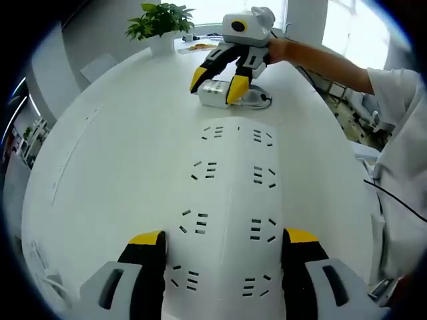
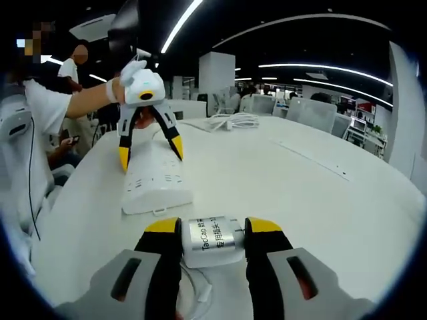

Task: Straighten the power strip on the desk, plug the charger into it

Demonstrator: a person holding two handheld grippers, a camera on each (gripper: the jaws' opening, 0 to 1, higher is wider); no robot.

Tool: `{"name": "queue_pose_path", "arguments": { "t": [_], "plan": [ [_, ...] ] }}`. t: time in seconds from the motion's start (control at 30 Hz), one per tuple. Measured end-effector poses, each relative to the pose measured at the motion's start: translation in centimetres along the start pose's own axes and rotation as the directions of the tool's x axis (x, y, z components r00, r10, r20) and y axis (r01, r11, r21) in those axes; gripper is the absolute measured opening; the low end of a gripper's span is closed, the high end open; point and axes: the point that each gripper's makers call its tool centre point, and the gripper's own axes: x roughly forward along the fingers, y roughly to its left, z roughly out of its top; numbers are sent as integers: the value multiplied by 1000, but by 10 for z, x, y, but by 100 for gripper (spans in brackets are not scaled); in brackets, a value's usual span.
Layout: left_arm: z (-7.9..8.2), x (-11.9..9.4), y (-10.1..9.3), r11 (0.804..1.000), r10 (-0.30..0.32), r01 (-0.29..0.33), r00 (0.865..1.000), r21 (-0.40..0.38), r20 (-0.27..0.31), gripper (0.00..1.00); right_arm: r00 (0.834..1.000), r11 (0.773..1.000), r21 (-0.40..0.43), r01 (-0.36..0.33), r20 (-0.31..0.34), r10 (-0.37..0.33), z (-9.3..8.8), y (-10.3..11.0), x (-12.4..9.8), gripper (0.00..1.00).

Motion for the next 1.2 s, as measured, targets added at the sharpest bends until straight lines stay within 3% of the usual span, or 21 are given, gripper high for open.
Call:
{"name": "queue_pose_path", "arguments": {
  "t": [0.33, 0.6, 0.87, 0.93, 1.03, 1.1, 1.13, 1.17, 1.2],
  "plan": [
    [0, 0, 0, 1000, 1, -1, 1000, -2, -2, 71, 999, 999, 7, -49, 19, 49, -2, 14, -6, 36],
    [0, 0, 0, 1000, 2, -2, 1000, -4, -6, 71, 996, 995, -36, -94, -7, 94, -3, 29, -11, 36],
    [0, 1, 1, 1000, 2, -2, 1000, -3, -6, 71, 996, 995, -32, -90, -11, 89, -4, 28, -12, 37],
    [0, 1, 1, 1000, 2, -2, 1000, -3, -6, 71, 998, 998, -7, -66, -19, 66, -5, 26, -13, 38],
    [1, 1, 0, 1000, 2, -2, 1000, -2, -9, 71, 999, 999, 7, 46, -27, -45, 2, 16, -21, 46],
    [1, 1, 1, 1000, 2, -2, 1000, -1, -12, 71, 993, 992, 33, 119, 24, -120, 18, 14, -31, 51],
    [1, 1, 1, 1000, 2, -2, 1000, -1, -12, 71, 985, 985, 40, 165, 44, -167, 25, 12, -38, 53],
    [1, 1, 0, 1000, 2, -2, 1000, -1, -12, 71, 966, 966, 66, 249, 57, -253, 31, 6, -48, 55],
    [1, 1, 0, 1000, 2, -2, 1000, 0, -12, 71, 935, 932, 118, 343, 50, -351, 32, -3, -57, 56]
  ]
}}
